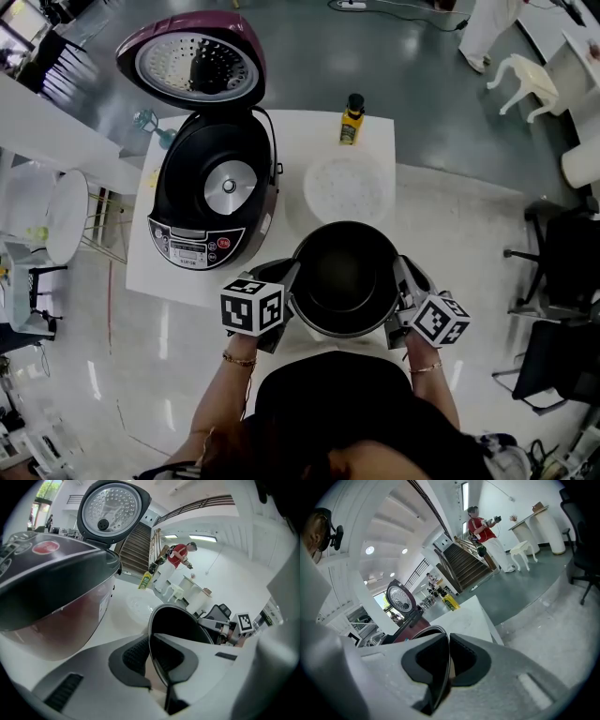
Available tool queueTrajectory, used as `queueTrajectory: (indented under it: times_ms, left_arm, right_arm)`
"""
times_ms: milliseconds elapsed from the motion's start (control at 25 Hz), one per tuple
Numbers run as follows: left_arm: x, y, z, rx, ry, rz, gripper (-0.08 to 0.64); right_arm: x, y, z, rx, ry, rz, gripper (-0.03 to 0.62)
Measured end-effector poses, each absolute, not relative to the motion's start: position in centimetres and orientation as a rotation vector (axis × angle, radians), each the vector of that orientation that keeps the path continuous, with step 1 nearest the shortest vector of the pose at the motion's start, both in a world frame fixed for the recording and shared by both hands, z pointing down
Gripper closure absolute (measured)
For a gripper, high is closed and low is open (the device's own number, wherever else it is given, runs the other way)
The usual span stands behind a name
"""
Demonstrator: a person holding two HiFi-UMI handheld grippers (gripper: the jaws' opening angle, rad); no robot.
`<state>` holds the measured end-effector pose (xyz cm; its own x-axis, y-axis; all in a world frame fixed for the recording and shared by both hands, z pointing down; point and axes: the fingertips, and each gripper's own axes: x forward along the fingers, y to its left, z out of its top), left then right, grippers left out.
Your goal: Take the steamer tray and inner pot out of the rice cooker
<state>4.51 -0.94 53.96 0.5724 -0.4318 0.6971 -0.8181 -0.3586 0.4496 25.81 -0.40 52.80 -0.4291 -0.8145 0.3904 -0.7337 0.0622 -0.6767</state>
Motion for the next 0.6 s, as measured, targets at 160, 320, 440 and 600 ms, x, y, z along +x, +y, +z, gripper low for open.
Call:
queueTrajectory:
  times_ms: [160, 320, 440, 600]
  left_arm:
    - [4.4, -1.2, 54.0, 1.987, -1.016, 0.595, 0.531]
    - [4.0, -1.9, 54.0, 1.985, -1.040, 0.583, 0.531]
    - [3.9, -2.2, 54.0, 1.988, -1.048, 0.576, 0.531]
    - [3.7, -2.4, 53.8, 1.992, -1.081, 0.531, 0.531]
  right_arm:
    - [25.7, -1.0, 52.9, -1.626, 2.235, -1.302, 0.565]
    - [25.3, -1.7, 52.9, -1.609, 2.245, -1.295, 0.565]
    - [25.2, -1.9, 52.9, -1.610, 2.248, -1.290, 0.565]
    - [25.1, -1.9, 52.8, -1.595, 2.255, -1.286, 0.565]
